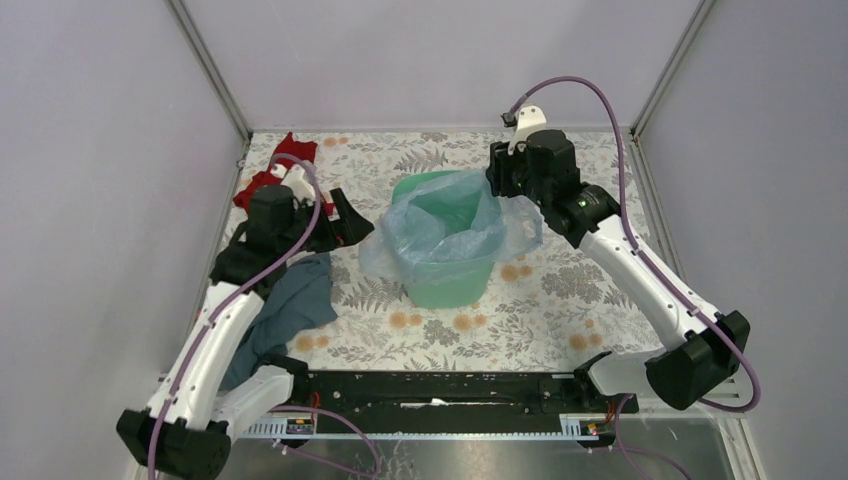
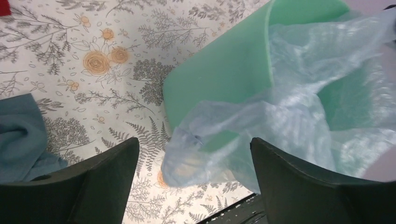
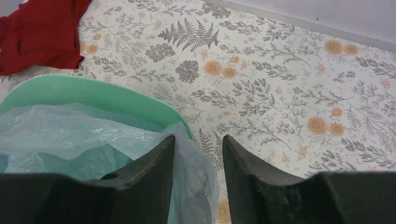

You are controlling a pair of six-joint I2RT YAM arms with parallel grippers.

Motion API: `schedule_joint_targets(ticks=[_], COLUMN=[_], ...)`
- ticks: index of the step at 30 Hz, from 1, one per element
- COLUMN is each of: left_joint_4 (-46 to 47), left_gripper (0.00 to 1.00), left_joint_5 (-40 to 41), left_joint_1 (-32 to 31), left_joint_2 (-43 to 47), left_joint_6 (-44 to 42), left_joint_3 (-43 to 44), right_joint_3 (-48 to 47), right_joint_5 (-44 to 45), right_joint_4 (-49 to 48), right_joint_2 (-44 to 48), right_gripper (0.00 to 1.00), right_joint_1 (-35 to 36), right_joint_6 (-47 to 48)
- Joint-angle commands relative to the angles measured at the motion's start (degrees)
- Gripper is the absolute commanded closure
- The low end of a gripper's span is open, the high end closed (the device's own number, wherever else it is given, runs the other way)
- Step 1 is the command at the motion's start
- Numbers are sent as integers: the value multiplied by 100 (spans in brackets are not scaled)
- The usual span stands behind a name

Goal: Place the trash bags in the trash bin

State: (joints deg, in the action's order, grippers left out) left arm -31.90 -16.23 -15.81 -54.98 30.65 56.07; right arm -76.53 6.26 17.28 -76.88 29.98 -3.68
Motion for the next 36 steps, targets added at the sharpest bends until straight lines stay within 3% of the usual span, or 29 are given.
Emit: schedule_joint_targets(ticks=[1,14,16,19,22,27,31,34,36], left_joint_4=[-489,973,1120,1054,906,902,1334,1524,1676], left_gripper=[2,7,22,53,65,100,100,100,100], left_joint_5=[-236,-1663,-1643,-1275,-751,108,327,843,984], left_joint_1=[92,106,115,114,114,119,118,116,114], left_joint_2=[437,-146,-342,-484,-375,-247,-261,-319,-457], left_joint_6=[-327,292,358,413,399,571,736,958,1111], left_joint_3=[538,-392,-391,-283,-102,-38,-143,-284,-400], right_joint_3=[-116,-49,-94,-96,-287,-590,-884,-910,-965], right_joint_5=[-120,-261,-294,-290,-226,-143,164,380,469], right_joint_4=[-139,-289,-317,-577,-637,-666,-514,-499,-405], right_joint_2=[319,464,426,306,16,-553,-883,-1012,-1117], right_gripper=[51,61,66,70,76,82,77,62,59], right_joint_1=[-30,-31,-27,-35,-72,-169,-212,-262,-273], right_joint_6=[5,-36,-23,-35,-94,-237,-232,-196,-111])
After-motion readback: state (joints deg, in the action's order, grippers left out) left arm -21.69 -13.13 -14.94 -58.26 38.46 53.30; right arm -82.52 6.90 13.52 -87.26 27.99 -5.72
